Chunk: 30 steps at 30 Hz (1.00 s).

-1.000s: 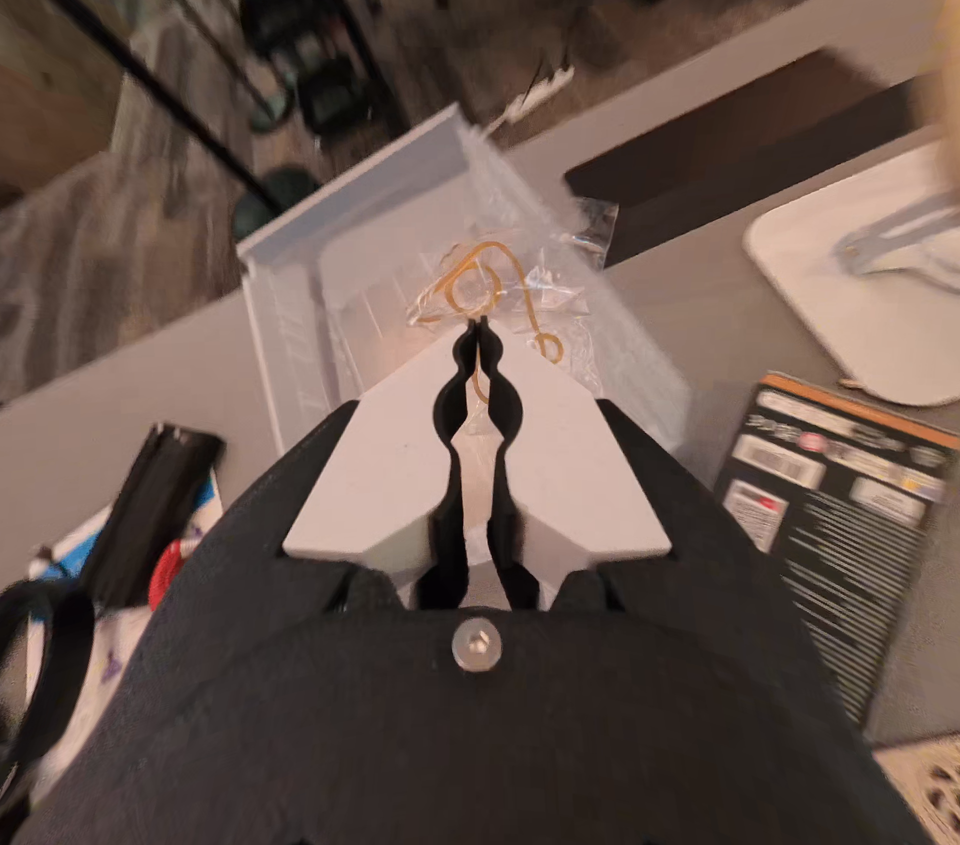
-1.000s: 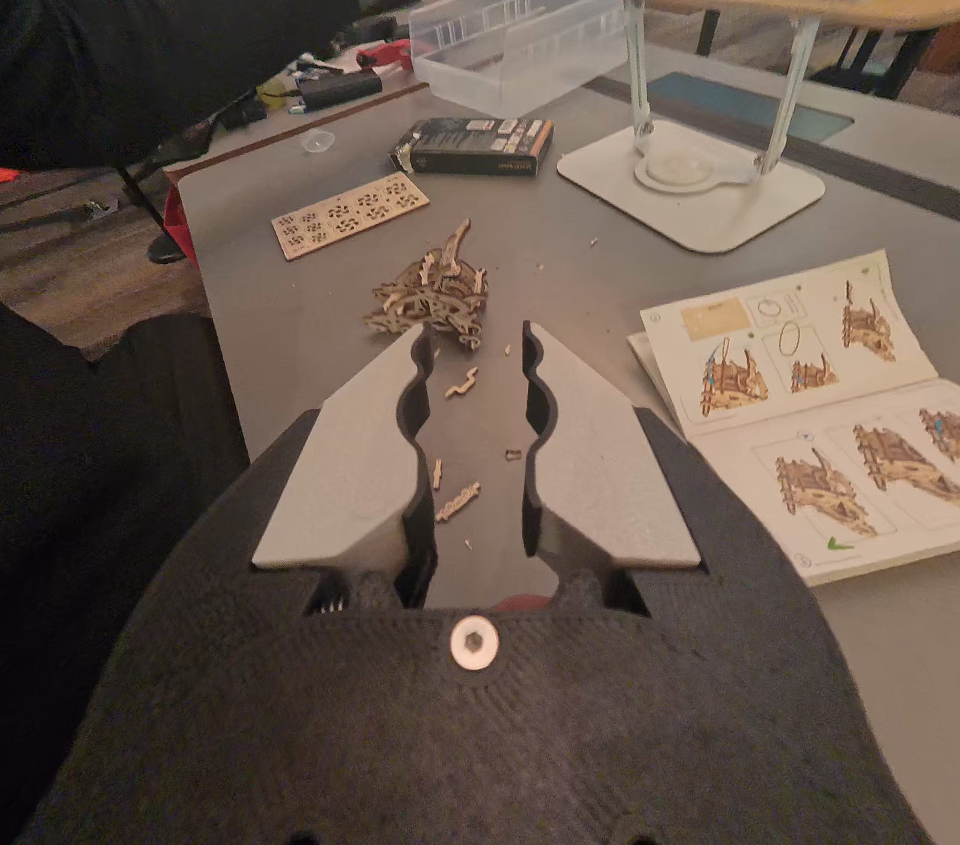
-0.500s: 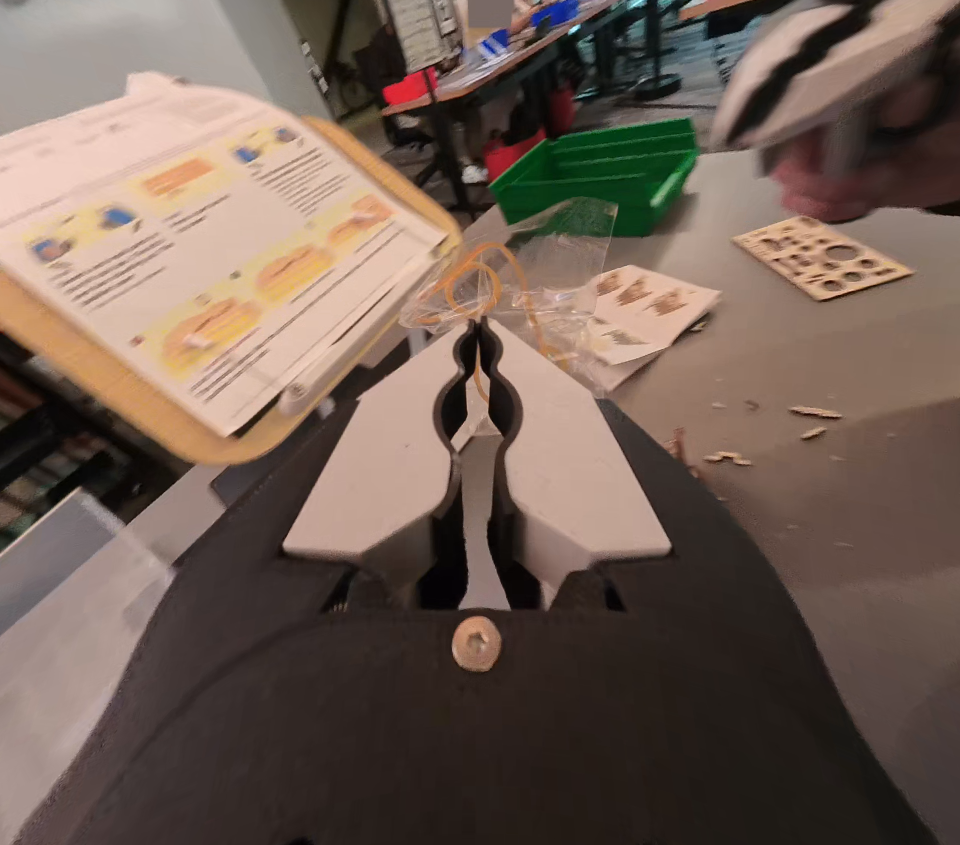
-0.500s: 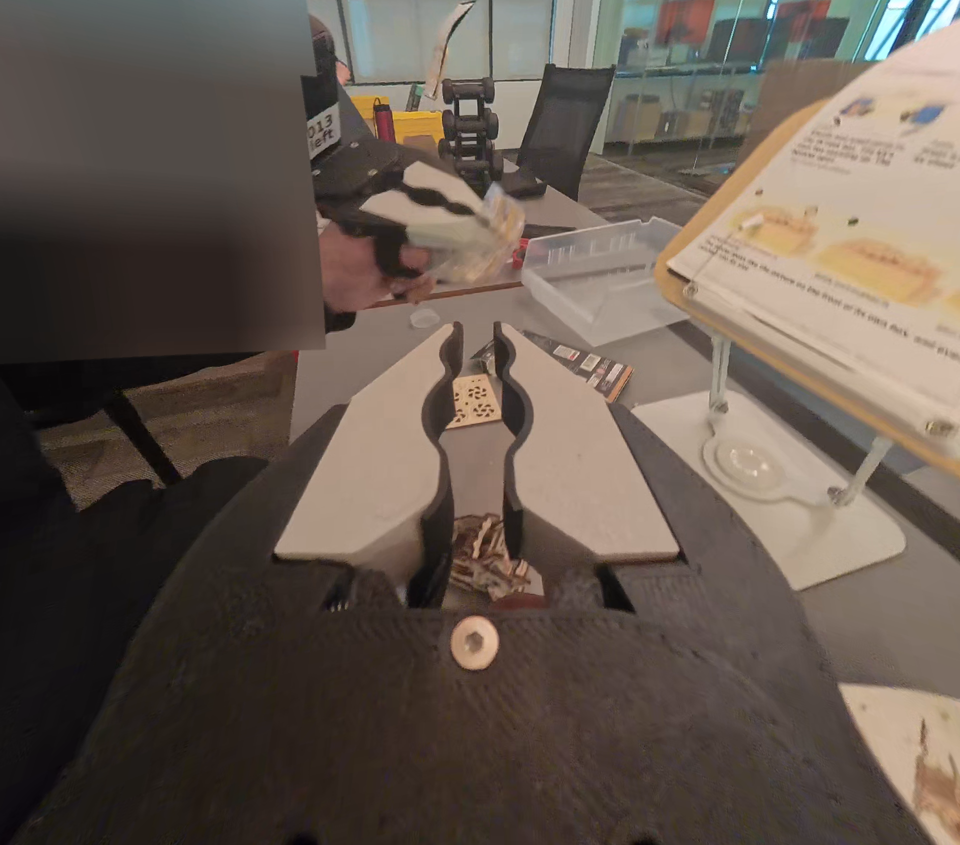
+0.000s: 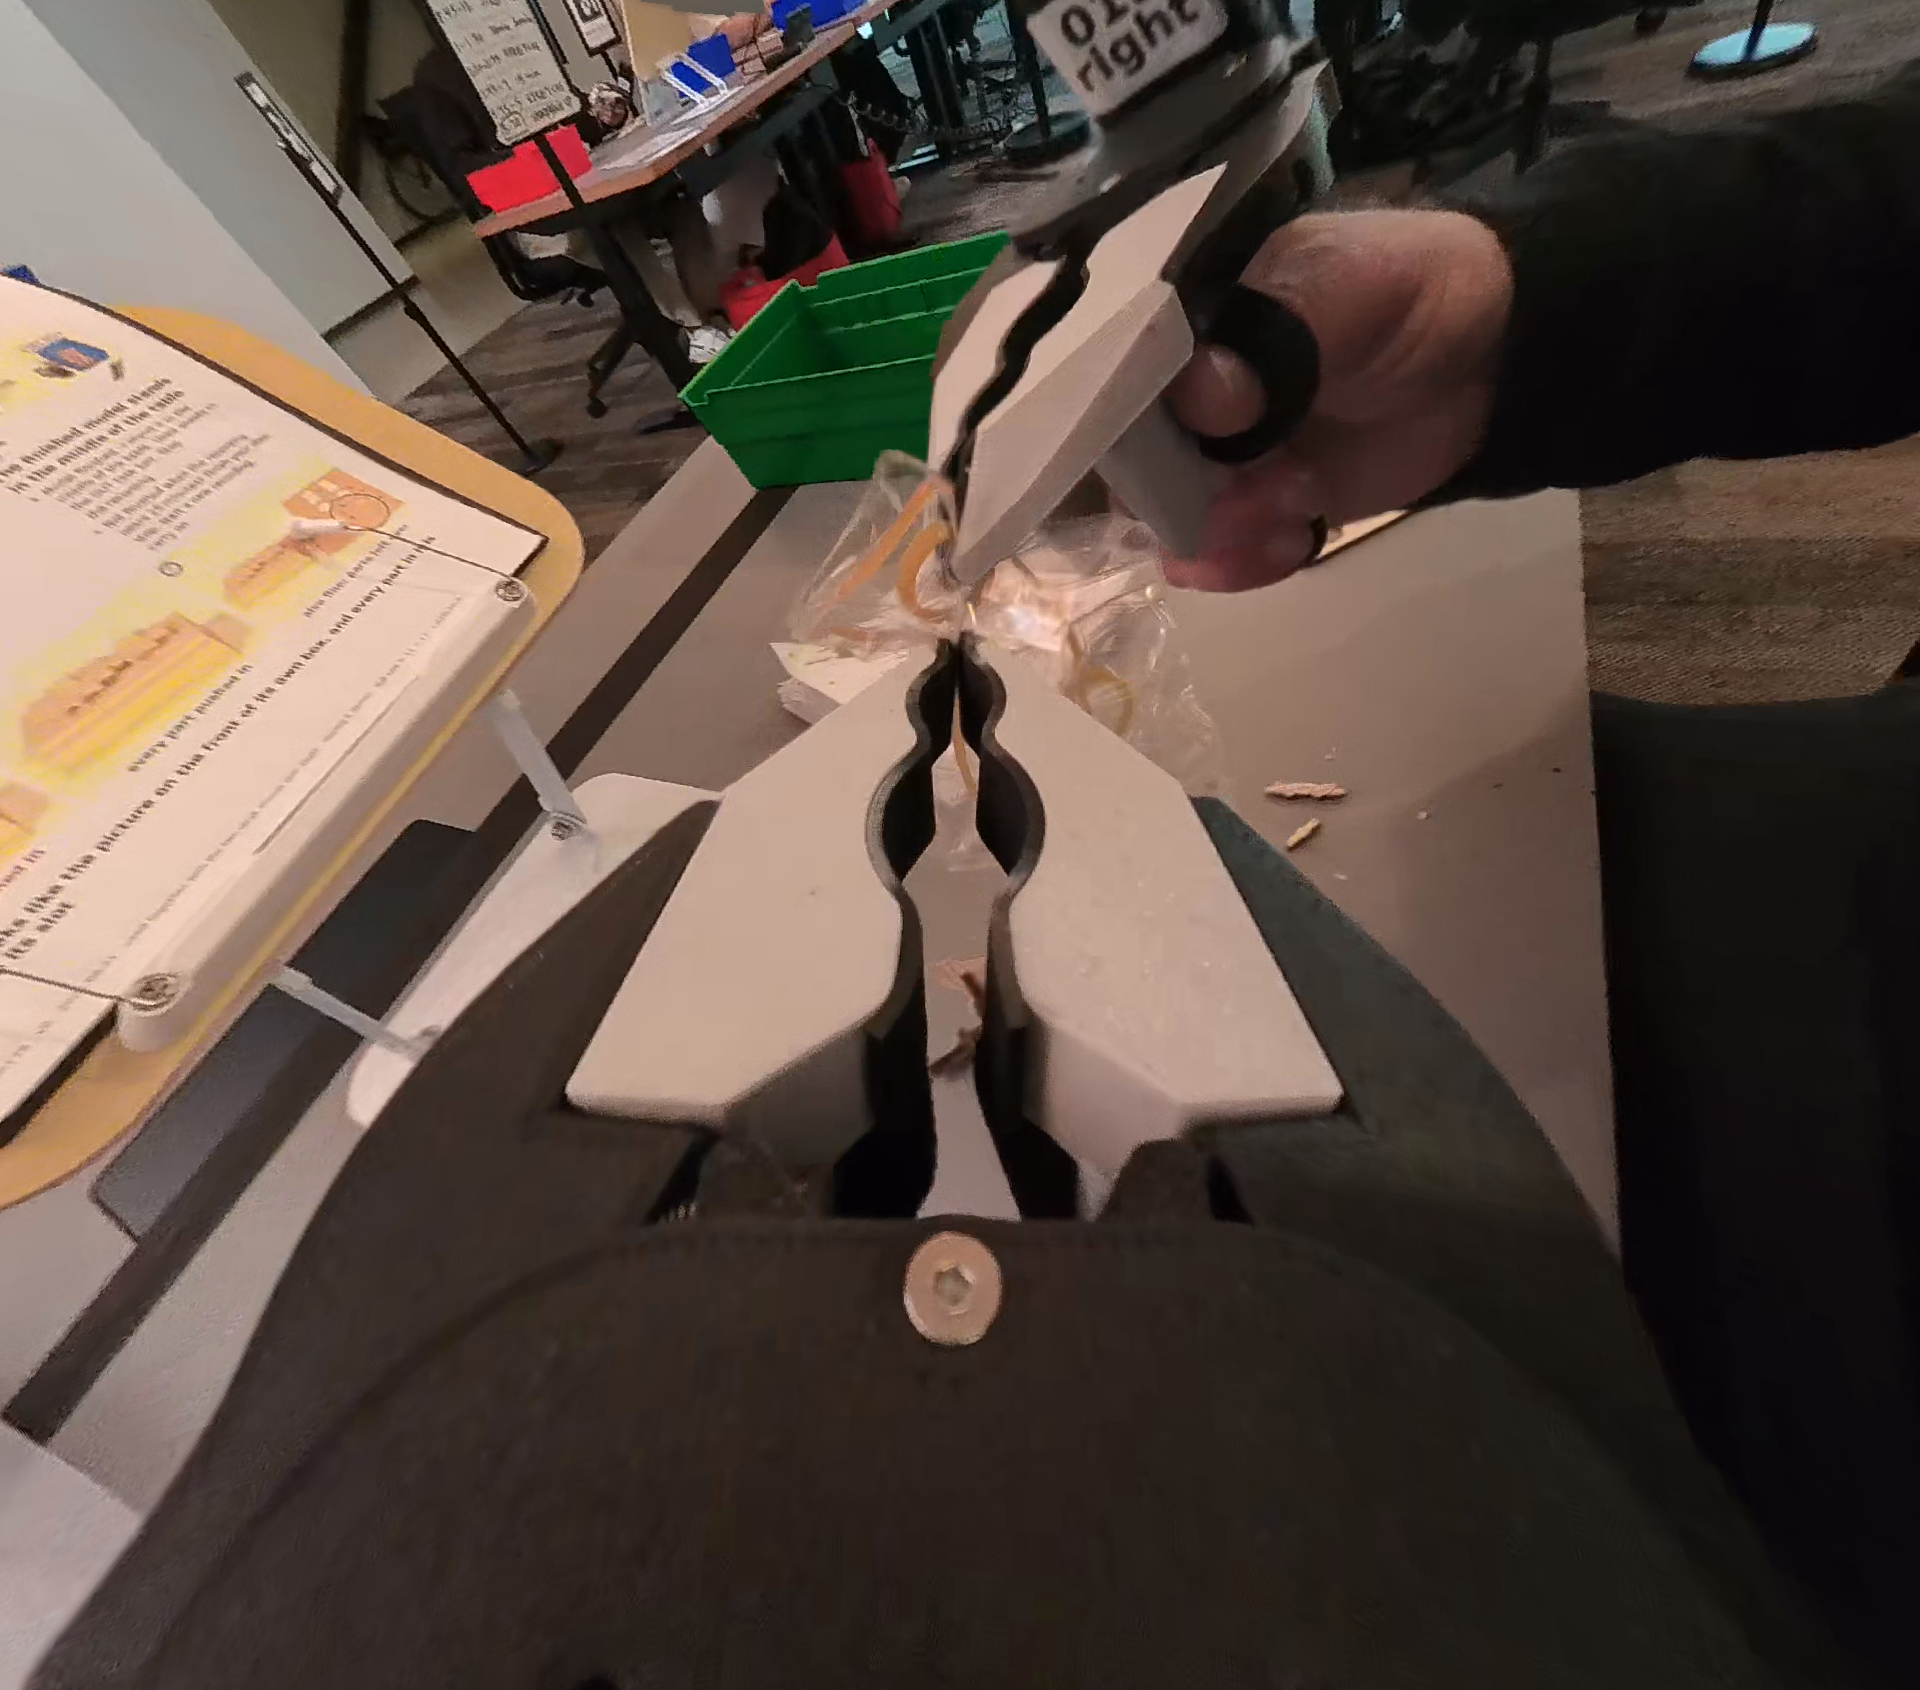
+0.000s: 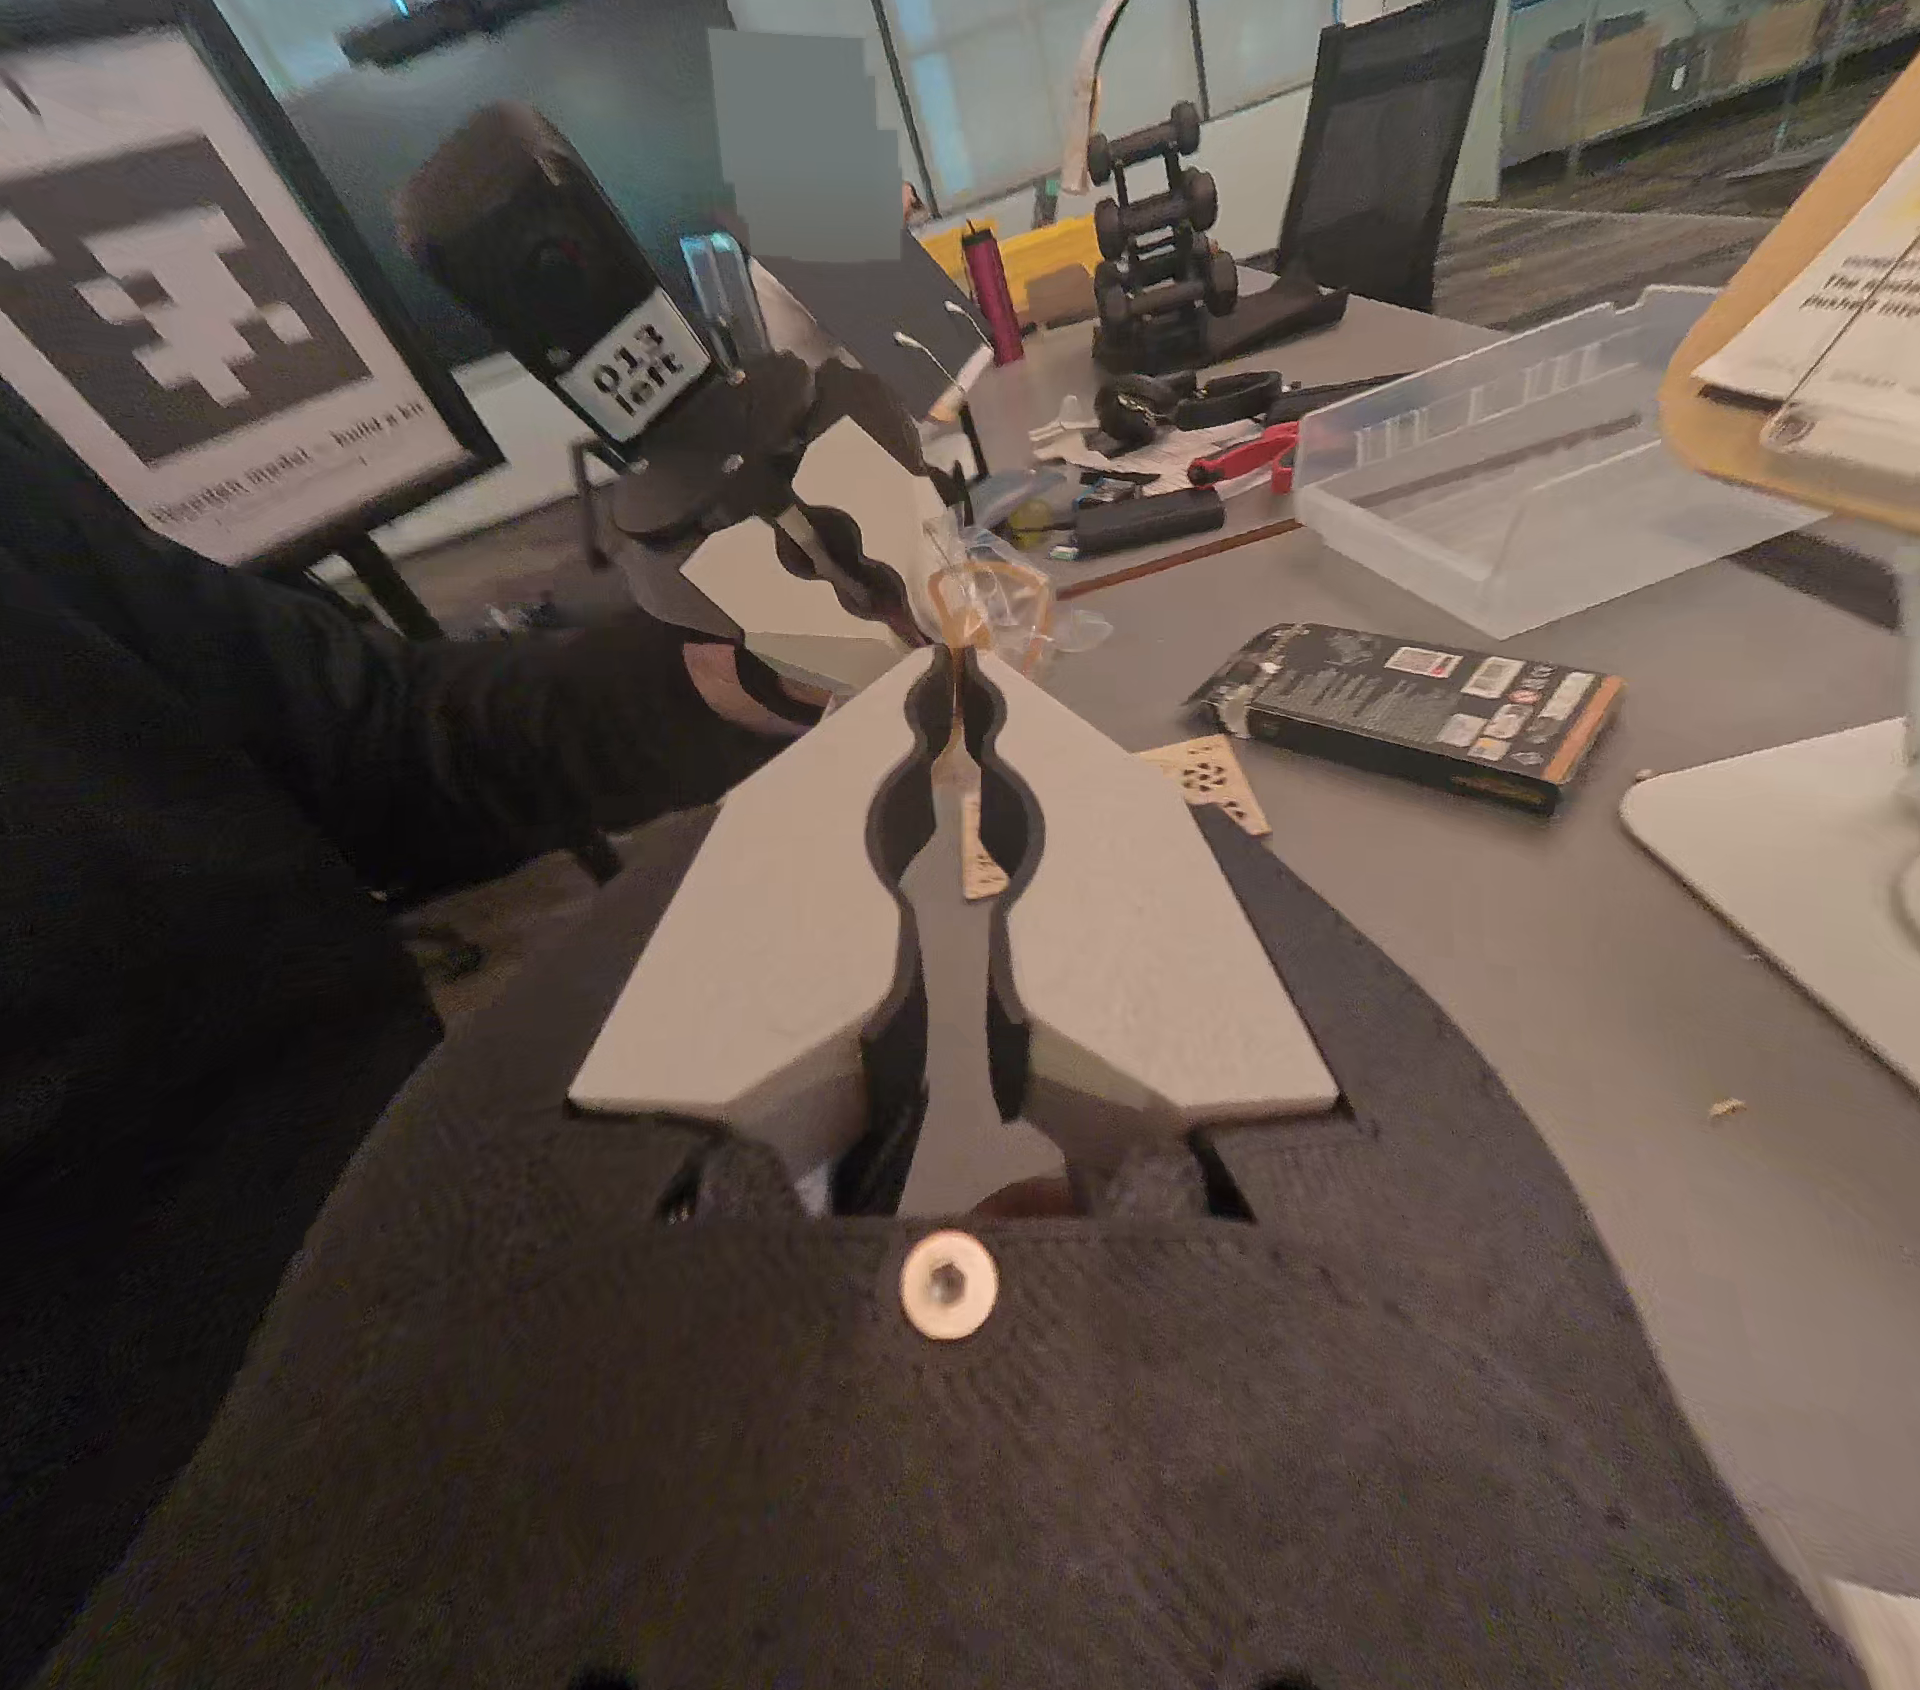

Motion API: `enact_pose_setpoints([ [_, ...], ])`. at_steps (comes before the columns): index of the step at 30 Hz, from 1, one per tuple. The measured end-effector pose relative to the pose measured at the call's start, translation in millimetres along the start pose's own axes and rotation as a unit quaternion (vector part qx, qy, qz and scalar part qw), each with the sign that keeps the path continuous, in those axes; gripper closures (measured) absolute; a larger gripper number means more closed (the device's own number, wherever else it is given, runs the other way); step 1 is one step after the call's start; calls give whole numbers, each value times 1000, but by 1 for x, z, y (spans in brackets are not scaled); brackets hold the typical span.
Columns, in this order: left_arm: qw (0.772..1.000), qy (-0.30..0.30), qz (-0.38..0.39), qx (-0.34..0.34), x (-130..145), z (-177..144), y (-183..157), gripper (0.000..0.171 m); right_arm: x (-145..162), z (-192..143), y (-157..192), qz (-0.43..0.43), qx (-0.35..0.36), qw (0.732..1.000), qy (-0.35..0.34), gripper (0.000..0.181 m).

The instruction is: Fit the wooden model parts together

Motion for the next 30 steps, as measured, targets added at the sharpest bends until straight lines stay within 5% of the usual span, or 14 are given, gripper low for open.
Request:
enact_pose_setpoints([
  [6, 998, -24, -56, -7, 1, 1, 4, 171, 0, -23, -15, 126, -11, 988, -82, 181],
  [14, 994, -39, -107, 3, 10, -2, 5, 171, 7, -36, -24, 123, 12, 990, -69, 181],
  [16, 996, -14, -84, 1, 17, -2, 5, 171, 4, -43, -34, 88, 47, 994, -51, 161],
  [21, 998, 8, -69, -1, 24, -1, 6, 171, -29, -47, -18, -92, 69, 993, 0, 174],
  [26, 999, 33, -32, 5, 30, 3, 4, 171, -1, -30, -27, -187, 84, 969, 141, 170],
  [30, 999, 46, -7, 13, 28, 8, 0, 171, 16, -29, -48, -221, 133, 951, 172, 167],
])
Point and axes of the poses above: each gripper's, where its closed fingertips meet, z out along the fingers, x out of its underside, y = z × x across the jaws, the point moved 2 cm from there along -z, back along the fingers, and after that the axes turned 13 degrees about -y, right-handed, at the moved point
